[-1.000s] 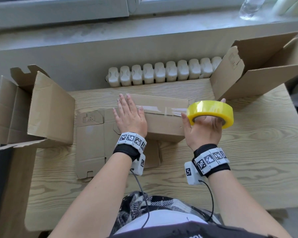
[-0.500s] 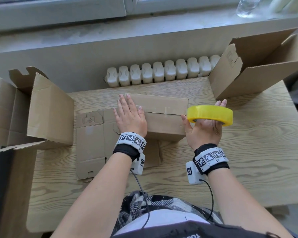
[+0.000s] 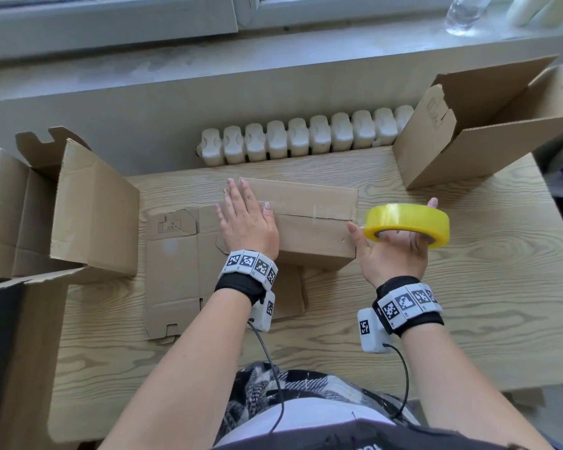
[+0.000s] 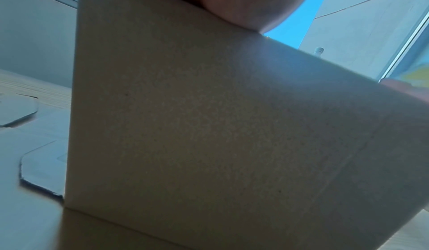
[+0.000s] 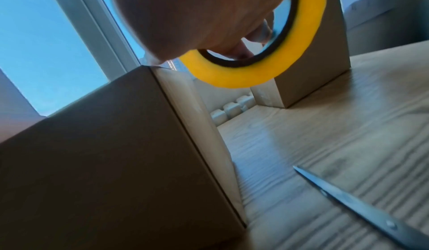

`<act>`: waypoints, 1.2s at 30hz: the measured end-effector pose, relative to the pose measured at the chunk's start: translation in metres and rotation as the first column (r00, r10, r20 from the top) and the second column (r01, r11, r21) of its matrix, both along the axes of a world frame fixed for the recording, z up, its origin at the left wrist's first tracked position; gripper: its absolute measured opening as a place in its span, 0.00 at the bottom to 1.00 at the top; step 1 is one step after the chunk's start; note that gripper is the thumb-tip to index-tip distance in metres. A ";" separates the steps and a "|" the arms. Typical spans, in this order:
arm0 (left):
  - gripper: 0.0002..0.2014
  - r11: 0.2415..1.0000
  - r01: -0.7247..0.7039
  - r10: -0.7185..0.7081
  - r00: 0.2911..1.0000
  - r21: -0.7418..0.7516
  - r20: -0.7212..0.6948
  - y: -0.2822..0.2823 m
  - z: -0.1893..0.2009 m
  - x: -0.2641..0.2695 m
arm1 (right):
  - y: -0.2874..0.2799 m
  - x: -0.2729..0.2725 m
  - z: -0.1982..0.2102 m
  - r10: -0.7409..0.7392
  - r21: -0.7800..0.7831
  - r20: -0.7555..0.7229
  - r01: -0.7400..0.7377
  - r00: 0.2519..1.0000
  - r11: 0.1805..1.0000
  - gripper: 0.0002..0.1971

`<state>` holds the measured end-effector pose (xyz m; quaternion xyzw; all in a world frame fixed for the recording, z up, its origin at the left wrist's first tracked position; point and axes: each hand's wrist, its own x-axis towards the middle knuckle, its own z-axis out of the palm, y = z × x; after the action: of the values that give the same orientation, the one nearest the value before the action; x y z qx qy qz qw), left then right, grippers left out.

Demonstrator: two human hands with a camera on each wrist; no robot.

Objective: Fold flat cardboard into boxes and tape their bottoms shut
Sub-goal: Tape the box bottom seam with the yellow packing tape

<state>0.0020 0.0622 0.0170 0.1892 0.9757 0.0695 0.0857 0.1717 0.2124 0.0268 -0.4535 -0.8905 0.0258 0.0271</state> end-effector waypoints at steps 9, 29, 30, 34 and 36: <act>0.31 1.000 0.007 -0.007 1.000 0.004 0.000 -0.001 -0.001 -0.001 | 0.001 0.005 -0.016 -0.012 -0.077 -0.220 -0.005 0.975 0.997 0.46; 0.27 0.895 -0.195 0.136 0.976 0.402 0.169 -0.003 0.003 -0.013 | 0.006 -0.001 -0.016 -0.006 0.025 -0.206 0.011 0.978 1.000 0.35; 0.27 0.891 -0.198 0.138 0.975 0.408 0.173 -0.003 0.003 -0.013 | 0.007 0.000 -0.016 -0.003 0.032 -0.201 0.010 0.980 0.999 0.33; 0.26 0.898 -0.193 0.144 0.978 0.396 0.152 -0.004 0.001 -0.014 | 0.008 0.001 -0.017 0.008 0.034 -0.176 -0.002 0.984 0.999 0.31; 0.26 0.902 -0.188 0.143 0.980 0.389 0.141 -0.003 0.000 -0.013 | 0.007 0.000 -0.019 -0.001 0.031 -0.182 0.007 0.983 0.999 0.31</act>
<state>-0.0114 0.0588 0.0174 0.1151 0.9472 0.2847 0.0921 0.1718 0.2193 0.0078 -0.4507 -0.8836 0.0530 0.1156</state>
